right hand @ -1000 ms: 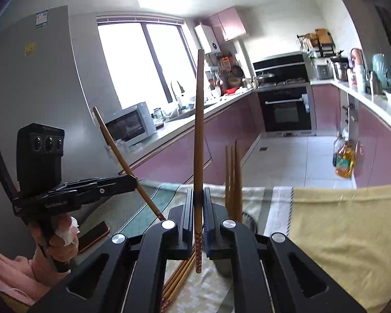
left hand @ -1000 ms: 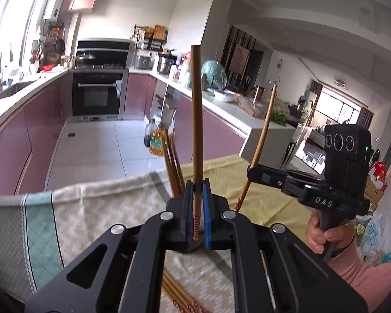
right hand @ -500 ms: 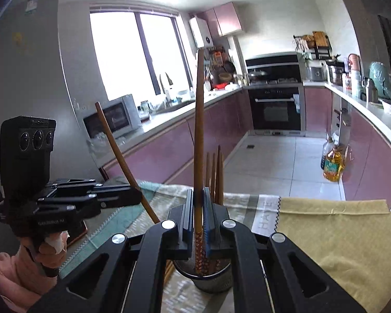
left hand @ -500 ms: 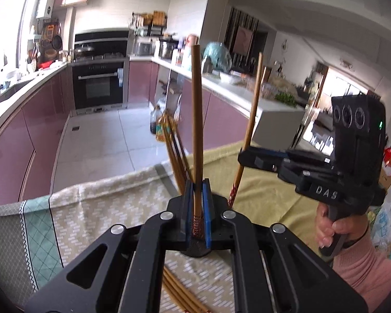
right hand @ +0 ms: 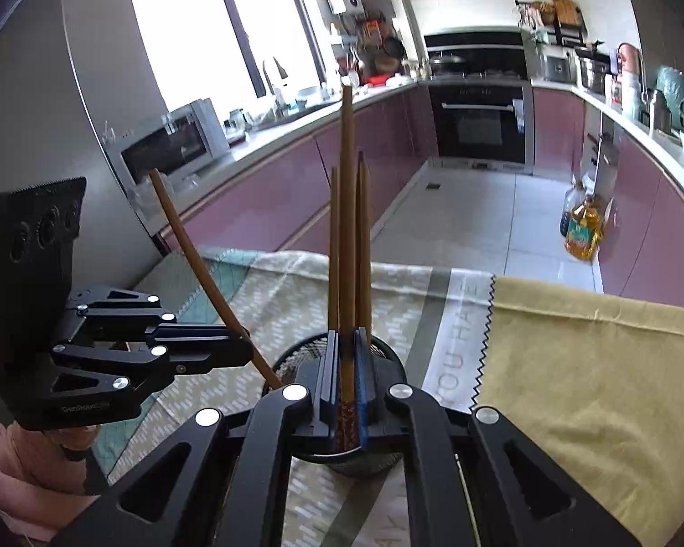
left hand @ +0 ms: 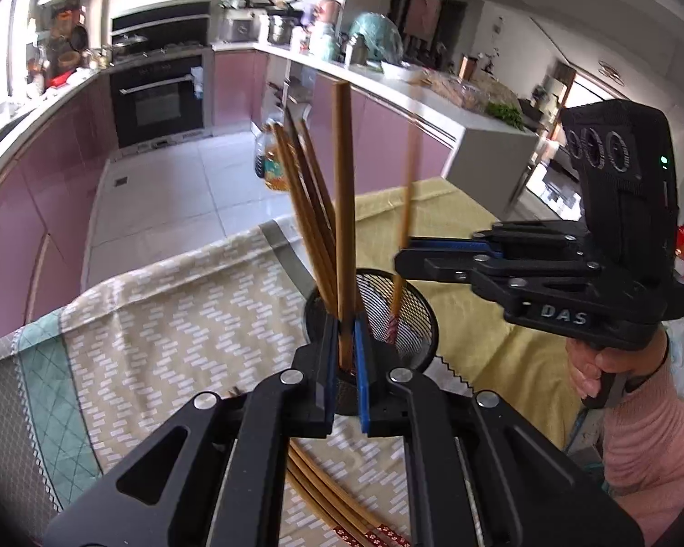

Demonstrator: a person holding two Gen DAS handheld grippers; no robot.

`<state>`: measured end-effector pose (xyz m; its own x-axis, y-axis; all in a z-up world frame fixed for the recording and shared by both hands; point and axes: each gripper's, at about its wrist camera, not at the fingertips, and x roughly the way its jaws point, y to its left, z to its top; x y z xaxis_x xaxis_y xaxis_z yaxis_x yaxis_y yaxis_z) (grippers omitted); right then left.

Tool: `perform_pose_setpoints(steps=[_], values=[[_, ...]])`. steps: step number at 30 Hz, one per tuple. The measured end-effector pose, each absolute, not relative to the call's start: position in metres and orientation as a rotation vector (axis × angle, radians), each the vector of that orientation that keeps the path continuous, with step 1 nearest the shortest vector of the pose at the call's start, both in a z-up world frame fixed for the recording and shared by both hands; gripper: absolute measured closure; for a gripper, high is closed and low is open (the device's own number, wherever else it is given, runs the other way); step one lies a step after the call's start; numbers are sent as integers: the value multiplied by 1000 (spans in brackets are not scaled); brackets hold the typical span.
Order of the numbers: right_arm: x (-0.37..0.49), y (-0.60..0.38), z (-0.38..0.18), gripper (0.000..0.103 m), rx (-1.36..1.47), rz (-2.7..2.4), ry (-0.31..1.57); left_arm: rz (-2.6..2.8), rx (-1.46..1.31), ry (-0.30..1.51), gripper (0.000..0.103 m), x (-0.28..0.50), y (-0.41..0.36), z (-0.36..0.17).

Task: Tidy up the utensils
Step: 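Lower the chopsticks into the mesh cup and open both grippers, then move both open grippers back down to the chopstick row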

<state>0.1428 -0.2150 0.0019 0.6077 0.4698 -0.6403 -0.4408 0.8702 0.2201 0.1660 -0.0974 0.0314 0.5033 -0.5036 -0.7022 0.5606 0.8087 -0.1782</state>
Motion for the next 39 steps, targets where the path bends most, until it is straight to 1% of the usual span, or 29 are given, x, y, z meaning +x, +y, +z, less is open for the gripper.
perform_pose_setpoints(steps=[5,14,19,20,22,23,25,26,27,28,30,31,32,34,35,39], values=[[151,-211,-6,97,39,513,780,-634,78,847,95,181,-103,27],[152,-212,-8,95,62,518,765,-598,46,884,95,199,-103,12],[143,-215,-6,95,75,519,739,-574,29,853,95,195,-97,13],[140,-216,-6,95,81,521,731,-566,28,840,92,193,-95,13],[132,-217,-2,94,86,535,709,-547,12,793,78,185,-87,19],[125,-217,1,92,88,545,690,-533,3,772,65,180,-82,21],[113,-217,5,82,83,571,662,-486,3,706,60,165,-71,27],[107,-216,7,81,80,584,650,-475,2,689,57,160,-67,29],[97,-214,8,78,77,611,636,-459,-2,665,49,150,-60,30],[91,-212,9,75,74,628,630,-443,-2,643,44,142,-54,30],[74,-205,6,70,60,668,619,-407,5,609,30,127,-44,31],[69,-201,2,67,56,681,623,-395,7,602,26,122,-42,31],[64,-195,-4,66,49,695,638,-378,10,591,19,116,-36,29],[60,-186,-17,64,29,696,670,-341,28,581,13,104,-29,21],[59,-180,-28,63,20,695,698,-322,36,583,7,100,-27,17],[65,-165,-63,63,27,679,808,-268,76,613,6,87,-21,-4]])
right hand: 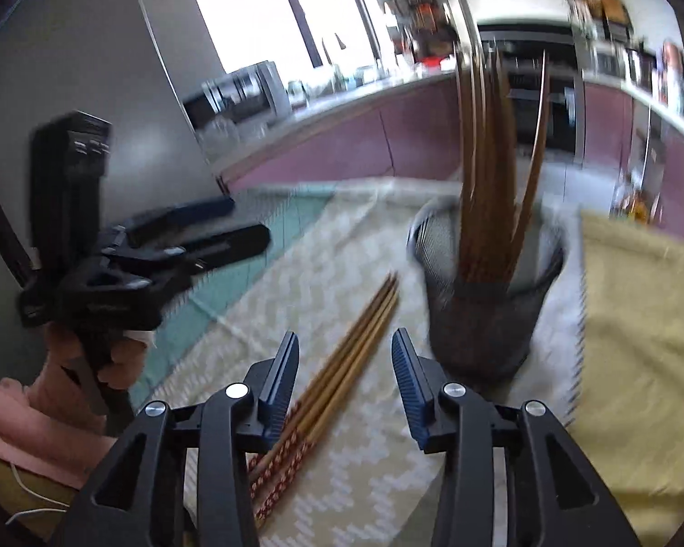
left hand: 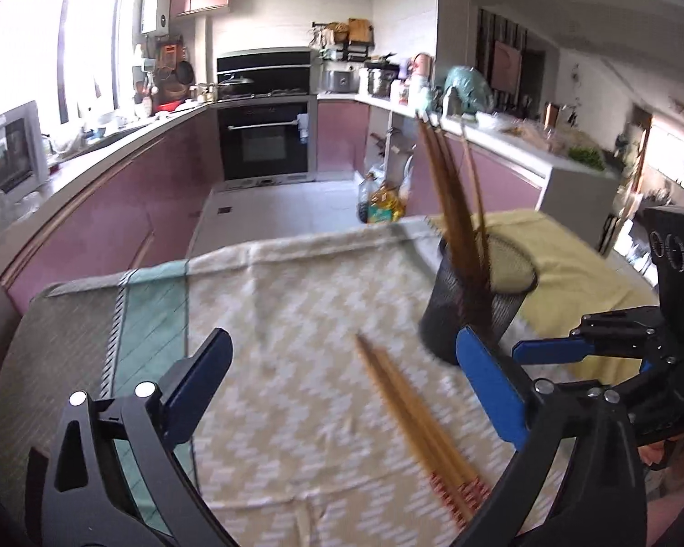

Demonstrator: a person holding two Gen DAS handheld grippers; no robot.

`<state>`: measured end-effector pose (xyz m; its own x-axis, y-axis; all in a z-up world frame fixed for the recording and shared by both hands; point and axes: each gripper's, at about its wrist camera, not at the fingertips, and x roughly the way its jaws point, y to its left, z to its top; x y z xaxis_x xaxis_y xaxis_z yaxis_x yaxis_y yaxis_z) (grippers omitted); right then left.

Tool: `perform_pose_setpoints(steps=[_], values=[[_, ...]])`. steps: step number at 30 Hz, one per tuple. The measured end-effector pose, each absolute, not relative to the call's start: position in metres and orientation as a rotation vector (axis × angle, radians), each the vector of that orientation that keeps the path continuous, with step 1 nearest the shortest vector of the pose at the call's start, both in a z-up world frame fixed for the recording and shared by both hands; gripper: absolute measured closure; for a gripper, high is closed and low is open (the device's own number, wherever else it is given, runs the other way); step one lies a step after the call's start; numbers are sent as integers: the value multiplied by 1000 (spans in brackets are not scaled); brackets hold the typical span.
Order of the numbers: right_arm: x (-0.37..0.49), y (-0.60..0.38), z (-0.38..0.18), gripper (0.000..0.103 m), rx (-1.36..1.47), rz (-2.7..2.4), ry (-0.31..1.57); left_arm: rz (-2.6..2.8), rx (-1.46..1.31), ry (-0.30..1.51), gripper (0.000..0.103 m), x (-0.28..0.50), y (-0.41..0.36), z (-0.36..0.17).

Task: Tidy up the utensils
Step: 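Move both open grippers back down to the chopstick row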

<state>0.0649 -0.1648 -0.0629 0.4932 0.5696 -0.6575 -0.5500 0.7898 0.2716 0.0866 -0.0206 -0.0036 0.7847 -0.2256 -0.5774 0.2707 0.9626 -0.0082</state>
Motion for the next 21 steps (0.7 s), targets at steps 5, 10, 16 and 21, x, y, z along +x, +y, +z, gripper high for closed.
perform_pose_setpoints(steps=[5,10,16,21], values=[[63,-146,-88,61,-16,620,863,-234,79,659,6,79,-16,-26],[59,-135,-96,60,-40,601,883,-216,89,691,6,76,-14,-39],[56,-128,-100,60,-62,570,890,-220,98,733,10,76,-15,-51],[59,-120,-103,62,-93,542,901,-236,97,766,15,76,-16,-60]])
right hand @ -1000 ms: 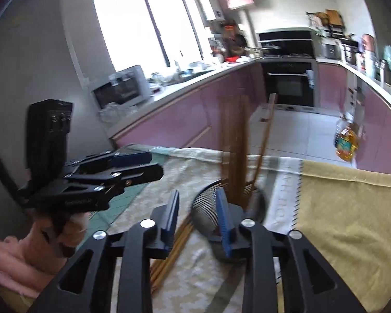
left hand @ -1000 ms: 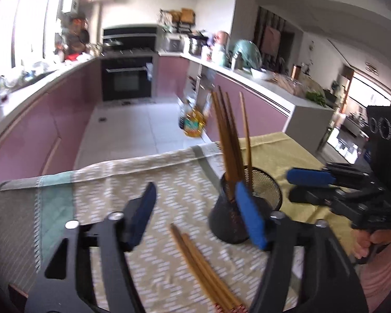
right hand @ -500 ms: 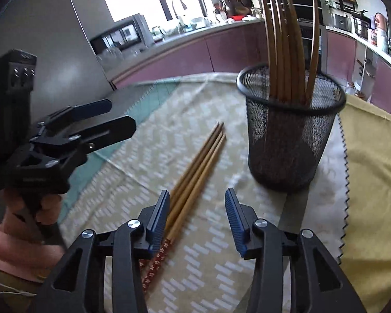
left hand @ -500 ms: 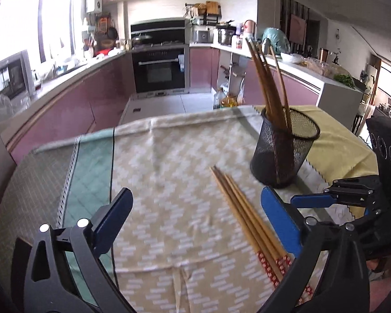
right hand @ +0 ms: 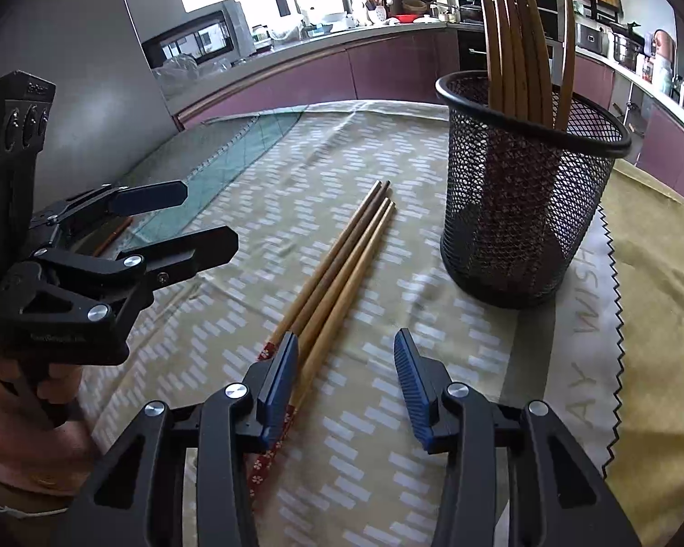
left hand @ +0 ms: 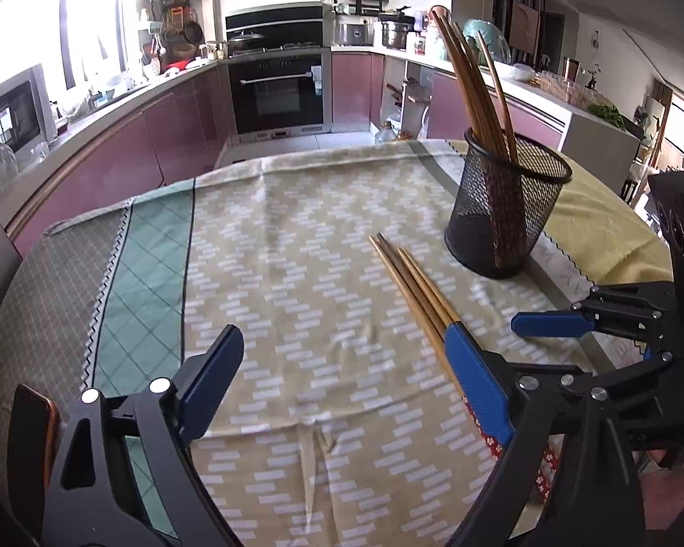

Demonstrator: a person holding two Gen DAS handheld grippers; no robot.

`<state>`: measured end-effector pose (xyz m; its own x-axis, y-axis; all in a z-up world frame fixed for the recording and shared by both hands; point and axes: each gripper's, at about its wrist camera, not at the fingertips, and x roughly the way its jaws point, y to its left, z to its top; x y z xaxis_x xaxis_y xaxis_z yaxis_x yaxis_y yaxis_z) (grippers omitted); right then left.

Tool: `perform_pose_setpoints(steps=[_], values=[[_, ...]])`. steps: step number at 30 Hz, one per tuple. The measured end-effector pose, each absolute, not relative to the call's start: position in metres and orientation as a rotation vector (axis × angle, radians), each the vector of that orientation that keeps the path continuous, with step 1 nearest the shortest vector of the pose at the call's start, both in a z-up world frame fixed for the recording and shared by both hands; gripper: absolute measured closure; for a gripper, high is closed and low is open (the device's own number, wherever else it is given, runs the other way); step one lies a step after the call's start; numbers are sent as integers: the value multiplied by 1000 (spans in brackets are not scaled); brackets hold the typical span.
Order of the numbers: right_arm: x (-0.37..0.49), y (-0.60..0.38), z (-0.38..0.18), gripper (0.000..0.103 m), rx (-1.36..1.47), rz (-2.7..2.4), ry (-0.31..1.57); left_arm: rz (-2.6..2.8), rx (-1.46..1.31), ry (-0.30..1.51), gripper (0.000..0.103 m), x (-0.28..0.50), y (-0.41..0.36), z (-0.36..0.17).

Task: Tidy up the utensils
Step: 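Move both open grippers back down to the chopstick row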

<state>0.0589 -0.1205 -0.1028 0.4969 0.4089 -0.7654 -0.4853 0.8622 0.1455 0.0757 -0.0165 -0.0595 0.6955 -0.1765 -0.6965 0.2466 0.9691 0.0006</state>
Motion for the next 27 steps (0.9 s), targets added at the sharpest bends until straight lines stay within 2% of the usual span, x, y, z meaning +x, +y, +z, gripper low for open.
perform_pose_setpoints(steps=[5,7,10,27], values=[[60,-123,-104,64,-116,518,899,-251,108,785,18,75,-21,-65],[62,-122,-105,73,-129,501,903,-261,108,798,19,77,-23,-68],[64,-129,-103,77,-113,496,915,-276,106,822,21,79,-26,-74],[65,-140,-104,78,-72,503,919,-318,114,914,29,94,-46,-93]])
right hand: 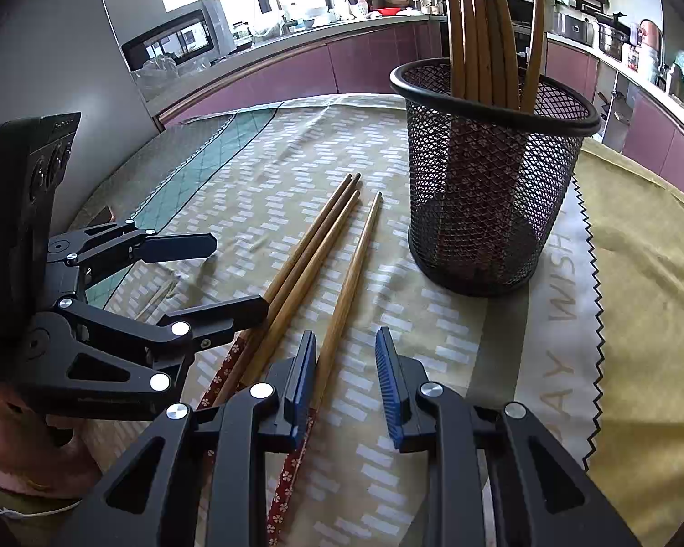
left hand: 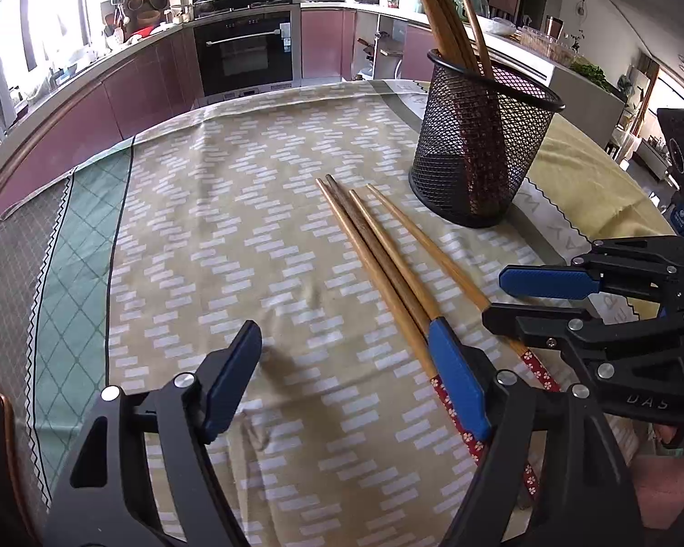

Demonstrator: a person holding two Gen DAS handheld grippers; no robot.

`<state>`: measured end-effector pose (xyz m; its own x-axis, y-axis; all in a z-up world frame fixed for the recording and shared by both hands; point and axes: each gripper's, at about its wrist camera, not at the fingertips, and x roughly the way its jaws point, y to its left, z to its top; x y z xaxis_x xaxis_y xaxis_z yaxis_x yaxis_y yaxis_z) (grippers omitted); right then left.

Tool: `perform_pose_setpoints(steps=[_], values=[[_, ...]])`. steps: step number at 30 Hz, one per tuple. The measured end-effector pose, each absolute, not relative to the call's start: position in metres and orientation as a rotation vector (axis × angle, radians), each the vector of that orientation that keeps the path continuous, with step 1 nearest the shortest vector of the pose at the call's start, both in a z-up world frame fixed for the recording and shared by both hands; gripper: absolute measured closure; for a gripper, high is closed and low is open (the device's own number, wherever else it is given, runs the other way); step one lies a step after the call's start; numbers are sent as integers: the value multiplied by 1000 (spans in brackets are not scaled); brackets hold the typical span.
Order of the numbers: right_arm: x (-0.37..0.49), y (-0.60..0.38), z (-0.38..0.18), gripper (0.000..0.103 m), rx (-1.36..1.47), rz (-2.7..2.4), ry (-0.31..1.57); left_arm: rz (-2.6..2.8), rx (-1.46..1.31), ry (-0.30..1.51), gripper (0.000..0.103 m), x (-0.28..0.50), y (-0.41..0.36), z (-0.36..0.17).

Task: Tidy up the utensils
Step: 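Close the right gripper on a chopstick while the left gripper grasps another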

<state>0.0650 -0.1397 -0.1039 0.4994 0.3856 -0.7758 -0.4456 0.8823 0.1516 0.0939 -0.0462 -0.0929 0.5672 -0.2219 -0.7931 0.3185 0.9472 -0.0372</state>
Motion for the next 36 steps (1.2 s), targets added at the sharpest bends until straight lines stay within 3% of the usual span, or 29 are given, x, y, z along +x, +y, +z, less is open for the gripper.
perform_pose_setpoints(steps=[17,26,27,36], values=[[76,-126,-104,78,-120,484,900,-287,119,931,52,112,-45,-93],[82,-132,-104,93,-74,479,908,-296,102,929,82,118,-51,-92],[82,-132,-104,93,-69,479,907,-292,93,929,90,118,-50,-92],[76,-151,-100,97,4,494,901,-283,22,930,95,113,-40,-91]])
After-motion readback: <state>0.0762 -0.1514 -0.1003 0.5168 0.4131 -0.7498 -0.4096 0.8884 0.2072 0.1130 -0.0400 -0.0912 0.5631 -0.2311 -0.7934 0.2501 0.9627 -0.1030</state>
